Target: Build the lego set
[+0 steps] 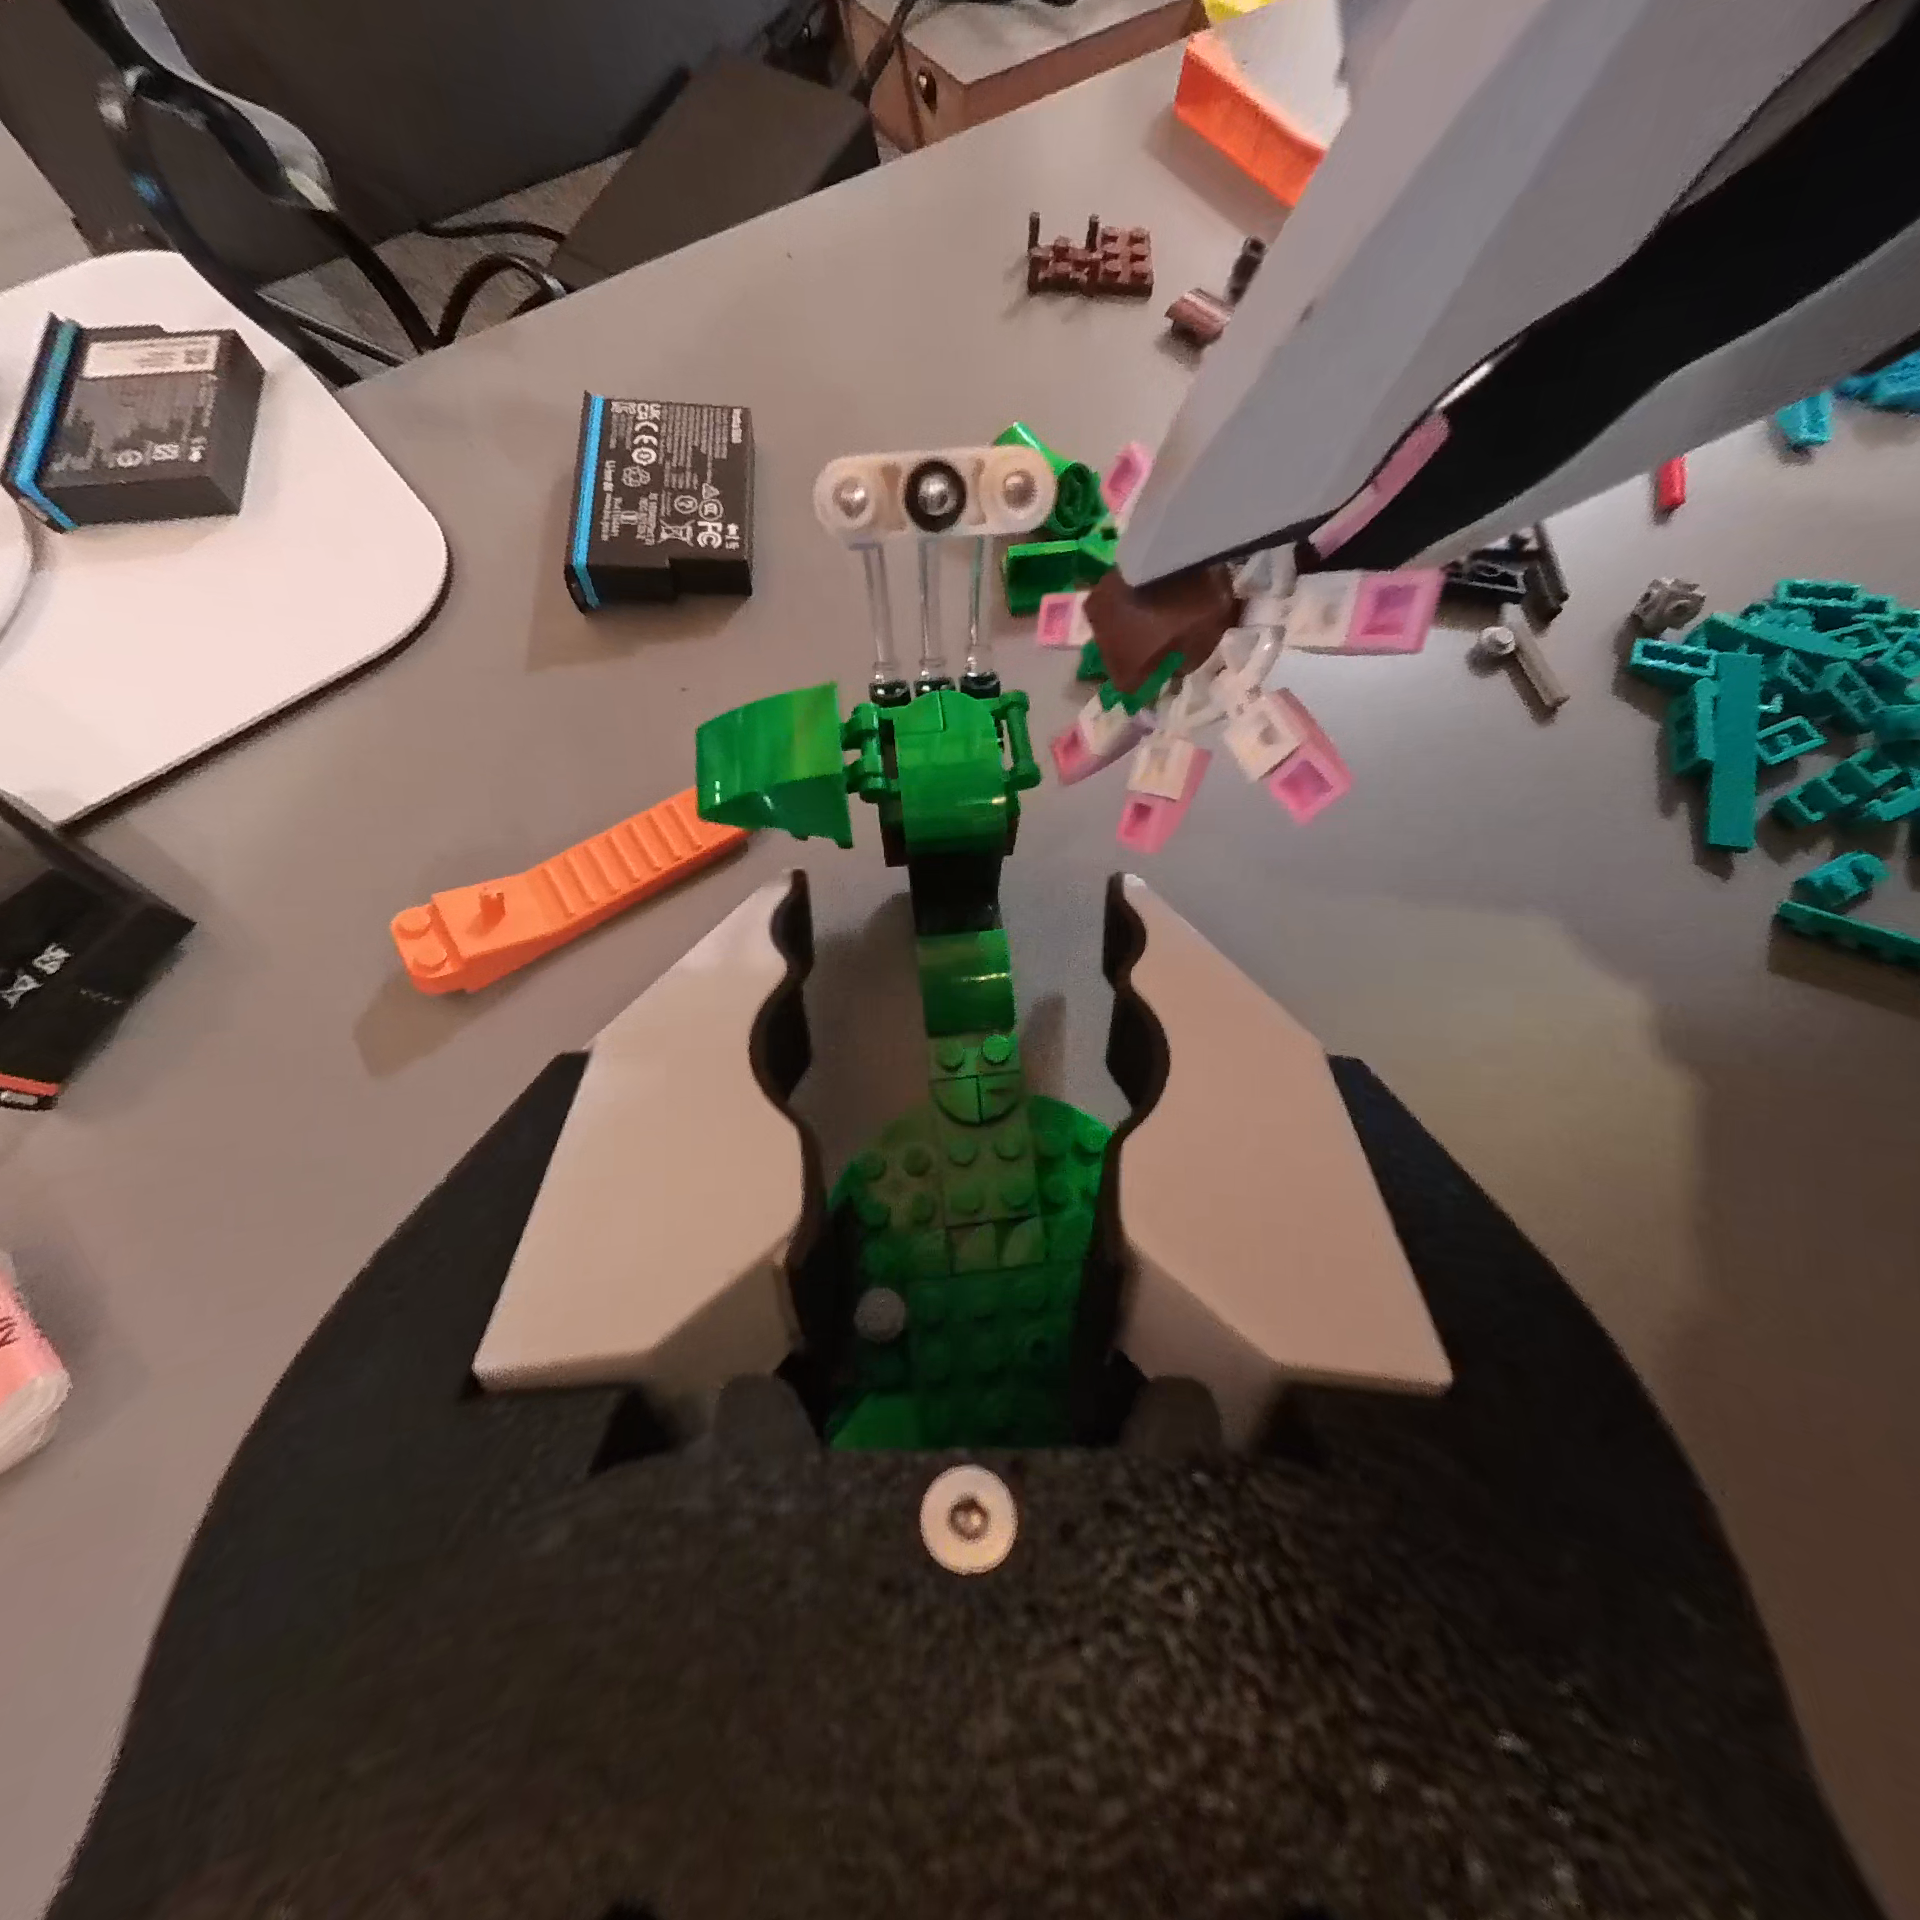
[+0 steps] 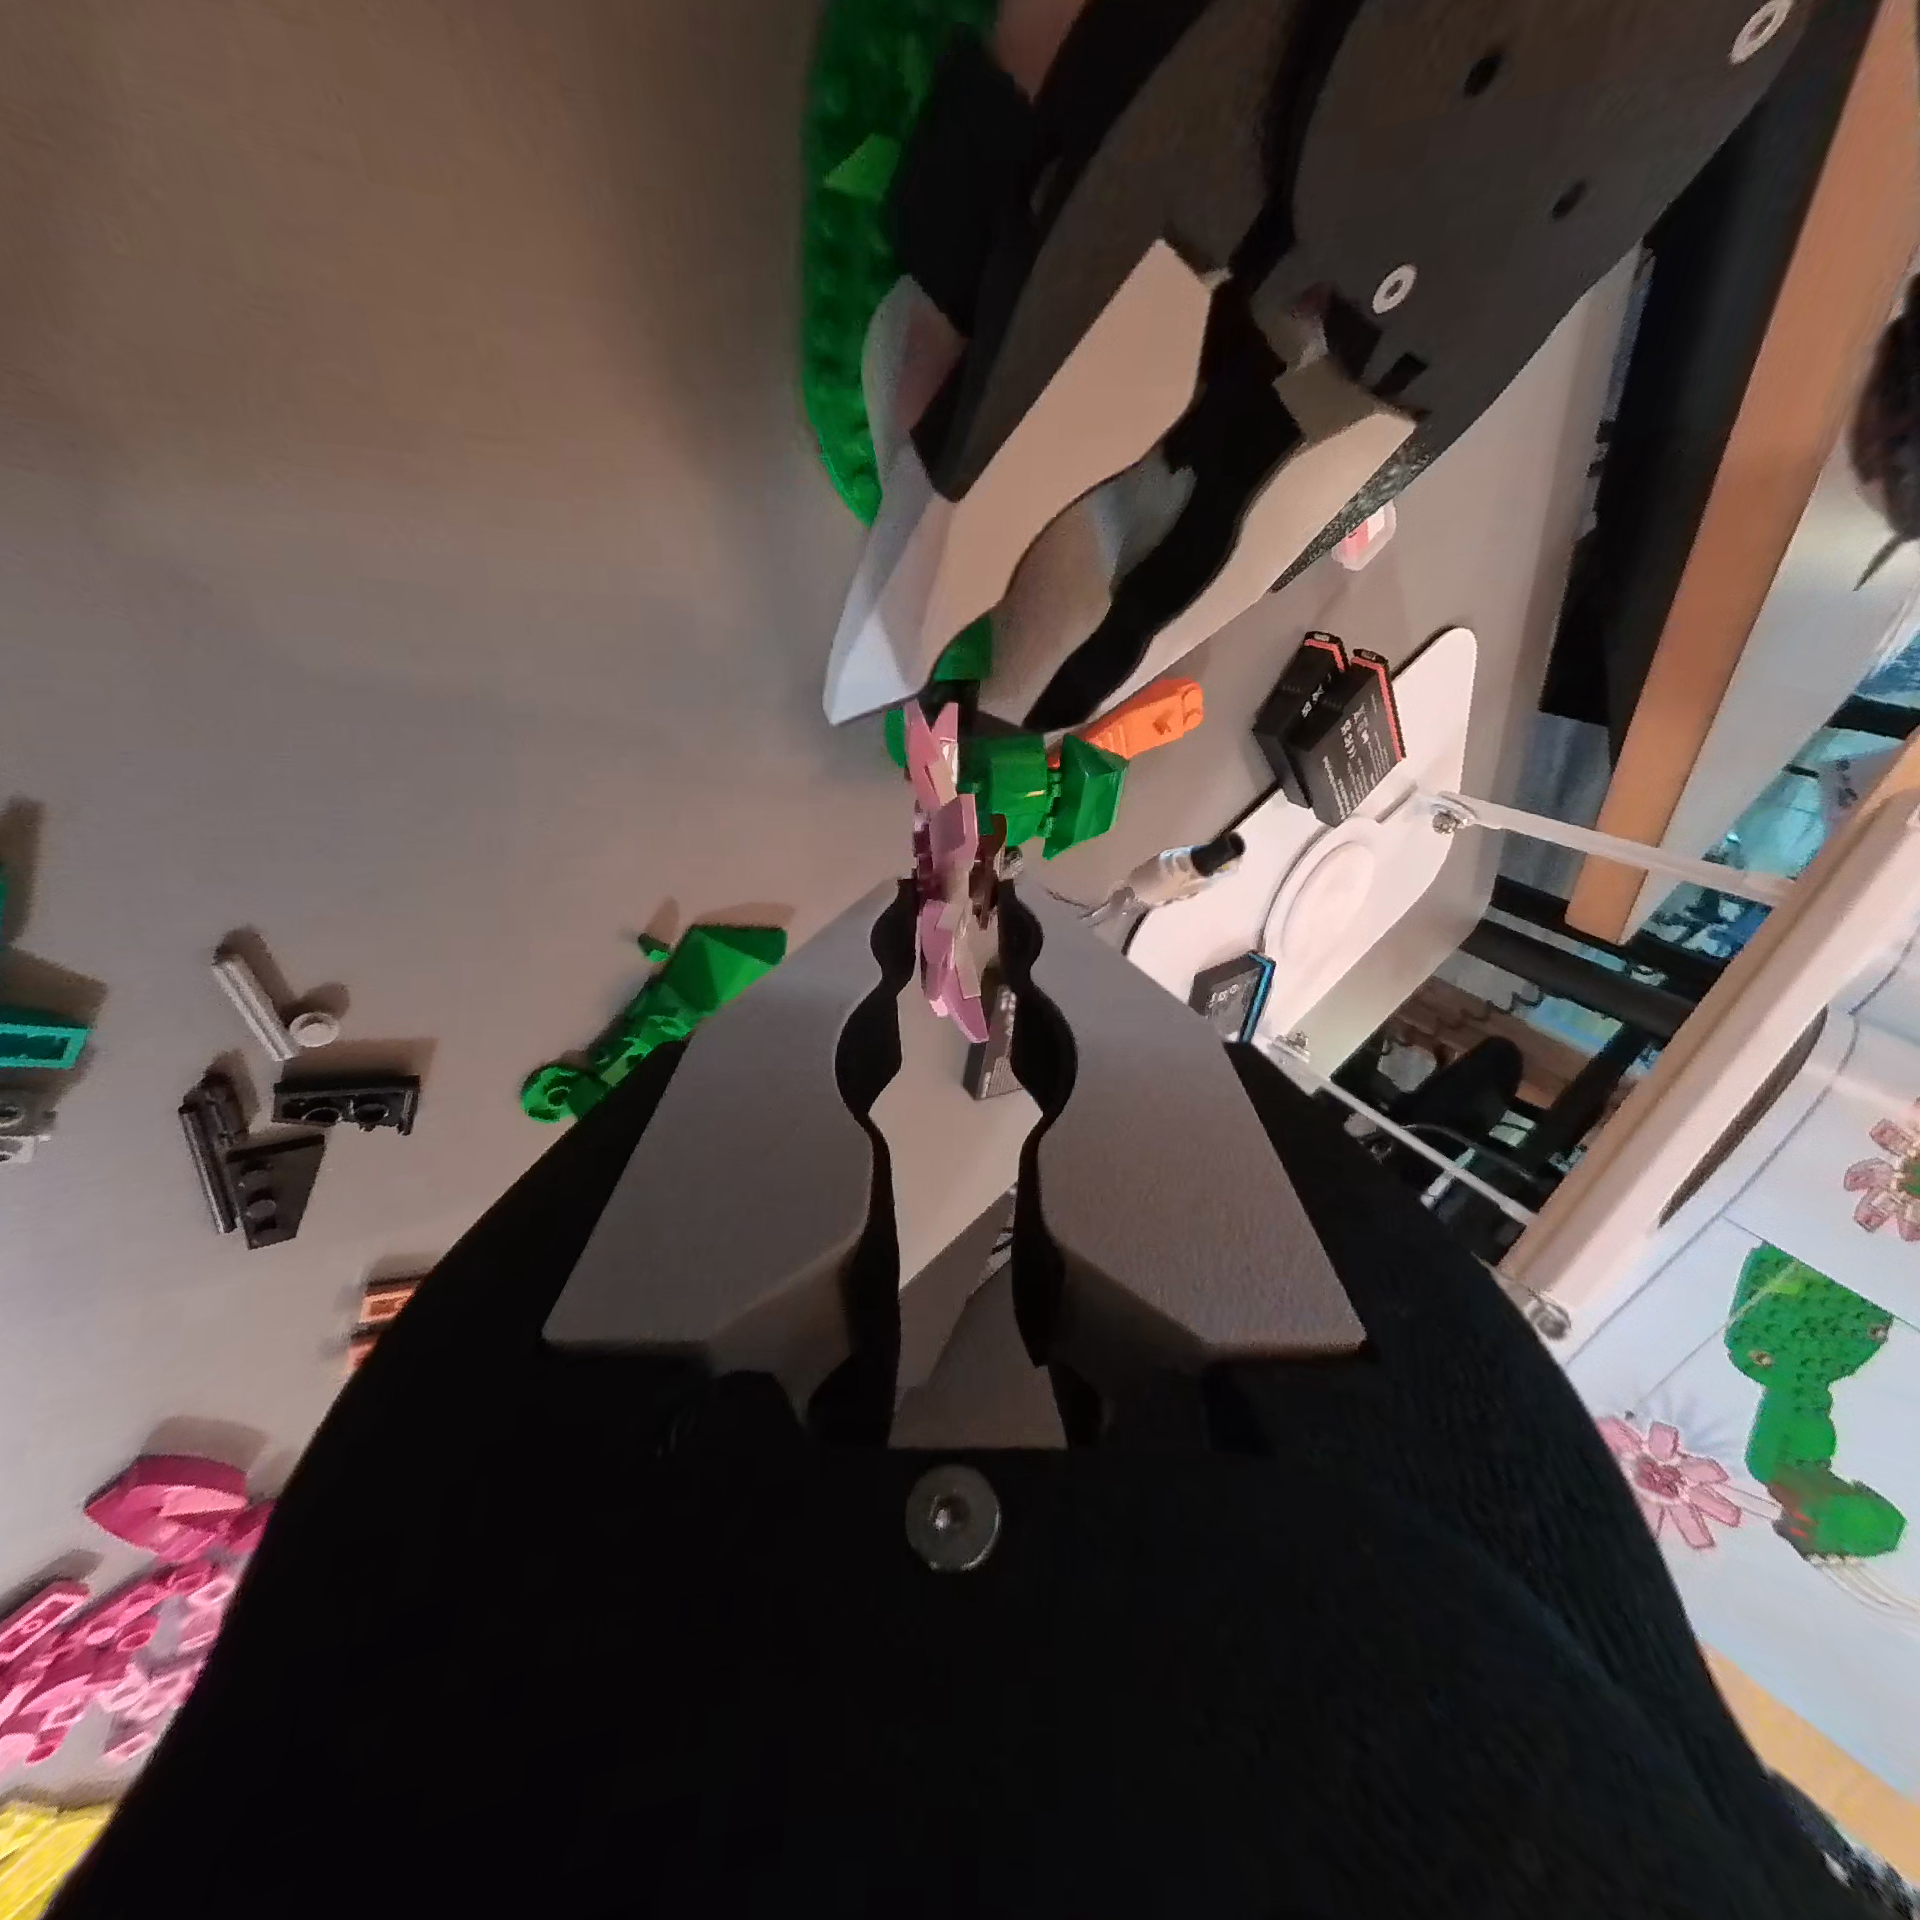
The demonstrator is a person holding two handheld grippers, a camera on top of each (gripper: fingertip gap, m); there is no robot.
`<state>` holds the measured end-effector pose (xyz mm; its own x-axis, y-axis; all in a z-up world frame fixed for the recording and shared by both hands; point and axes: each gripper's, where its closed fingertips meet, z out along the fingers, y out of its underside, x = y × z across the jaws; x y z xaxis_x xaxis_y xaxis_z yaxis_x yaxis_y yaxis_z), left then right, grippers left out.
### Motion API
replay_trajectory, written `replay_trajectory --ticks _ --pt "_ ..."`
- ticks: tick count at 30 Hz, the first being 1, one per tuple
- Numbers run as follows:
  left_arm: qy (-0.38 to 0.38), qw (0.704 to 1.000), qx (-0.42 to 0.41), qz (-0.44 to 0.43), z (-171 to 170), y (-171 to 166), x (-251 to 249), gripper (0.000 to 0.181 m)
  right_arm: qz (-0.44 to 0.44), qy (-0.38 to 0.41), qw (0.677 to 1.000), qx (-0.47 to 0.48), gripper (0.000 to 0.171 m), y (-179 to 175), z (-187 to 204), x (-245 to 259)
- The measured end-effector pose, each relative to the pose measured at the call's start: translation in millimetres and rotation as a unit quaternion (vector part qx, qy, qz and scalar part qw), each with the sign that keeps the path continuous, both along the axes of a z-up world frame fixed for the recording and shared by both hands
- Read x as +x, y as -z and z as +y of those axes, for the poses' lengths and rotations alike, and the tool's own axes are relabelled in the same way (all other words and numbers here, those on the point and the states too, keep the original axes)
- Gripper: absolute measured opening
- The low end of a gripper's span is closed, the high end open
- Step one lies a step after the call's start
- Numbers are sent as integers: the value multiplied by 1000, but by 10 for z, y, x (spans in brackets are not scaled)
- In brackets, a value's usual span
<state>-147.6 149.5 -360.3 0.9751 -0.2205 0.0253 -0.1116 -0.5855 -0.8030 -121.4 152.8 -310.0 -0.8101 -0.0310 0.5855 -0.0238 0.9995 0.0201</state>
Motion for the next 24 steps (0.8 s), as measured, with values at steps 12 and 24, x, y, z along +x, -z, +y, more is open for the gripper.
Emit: replay_trajectory --ticks 12,24 --pt "21 1000 -6 4 24 16 39 19 0 7 1000 5 13 -40 -51 17" --pt "28 999 1 16 16 5 66 17 -25 58 997 -47 14 -45 -70 83"
